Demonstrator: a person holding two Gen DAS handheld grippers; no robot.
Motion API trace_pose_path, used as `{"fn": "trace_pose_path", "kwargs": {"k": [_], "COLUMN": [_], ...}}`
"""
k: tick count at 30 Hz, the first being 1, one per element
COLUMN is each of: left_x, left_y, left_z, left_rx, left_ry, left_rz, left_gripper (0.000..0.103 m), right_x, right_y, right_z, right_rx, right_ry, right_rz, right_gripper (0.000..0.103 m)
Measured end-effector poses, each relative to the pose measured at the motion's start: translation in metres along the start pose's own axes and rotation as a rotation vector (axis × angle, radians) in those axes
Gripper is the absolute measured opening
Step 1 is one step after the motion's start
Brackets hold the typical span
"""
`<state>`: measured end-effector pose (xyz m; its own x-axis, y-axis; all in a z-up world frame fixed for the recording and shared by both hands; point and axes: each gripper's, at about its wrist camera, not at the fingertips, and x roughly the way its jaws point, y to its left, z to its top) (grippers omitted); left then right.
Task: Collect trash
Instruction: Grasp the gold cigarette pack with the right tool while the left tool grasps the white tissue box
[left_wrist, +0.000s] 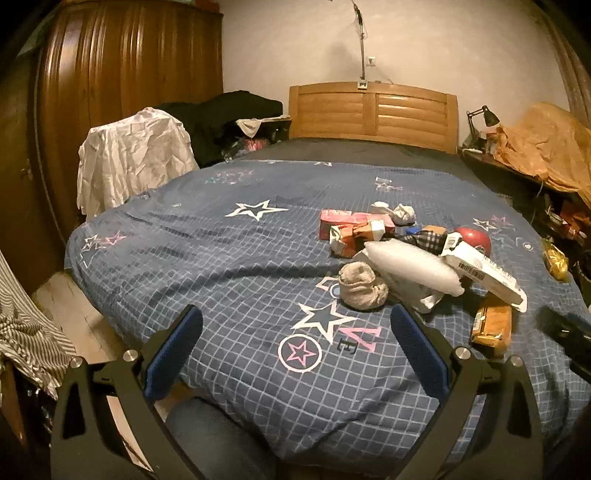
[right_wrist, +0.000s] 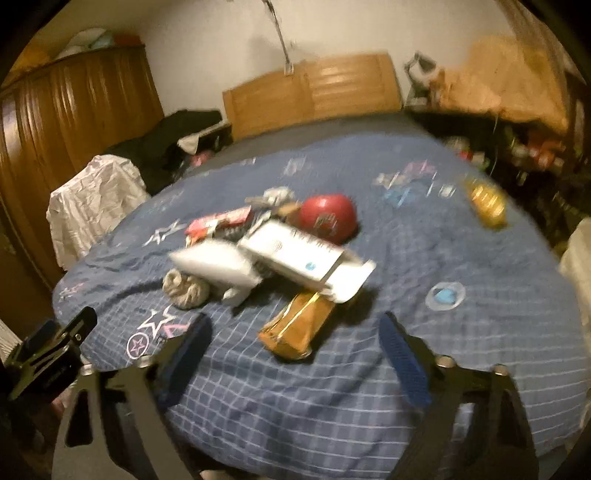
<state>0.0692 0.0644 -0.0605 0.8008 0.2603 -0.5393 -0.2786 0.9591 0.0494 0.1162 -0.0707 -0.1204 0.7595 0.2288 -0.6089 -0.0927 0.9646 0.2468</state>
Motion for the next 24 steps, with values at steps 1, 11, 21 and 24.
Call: {"fn": "trace_pose_path", "kwargs": {"k": [1,11,21,24], "left_x": [0.001,0.015,0.015,0.016], "left_y": [0.0,0.015,-0.008,-0.019], "left_z": [-0.001,-0.002,-0.007,-0.008], "left_rx": [0.003,-0.03,0.02,0.044], "left_ry": [0.004,0.039,0.057,0.07], "left_rz": [-0.001,0.026,-0.012,-0.024], "left_gripper": [0.098,0.098,0.098,0.098], "right_x": [0.011,0.087,0.025,-0.005], "right_y": [-0.001,-0.011,-0.05,-0.079], "right_z": [0.0,-0.005,-0.021,-0.033], "right_rx": [0.022,0.18,0.208,0.264], "right_ry": [0.033,0.179,0.179,0.169], "right_rz": [0.008,-0.009,0.045,0.034], "right_gripper": [0.072,0.048,0.031,0.032]}}
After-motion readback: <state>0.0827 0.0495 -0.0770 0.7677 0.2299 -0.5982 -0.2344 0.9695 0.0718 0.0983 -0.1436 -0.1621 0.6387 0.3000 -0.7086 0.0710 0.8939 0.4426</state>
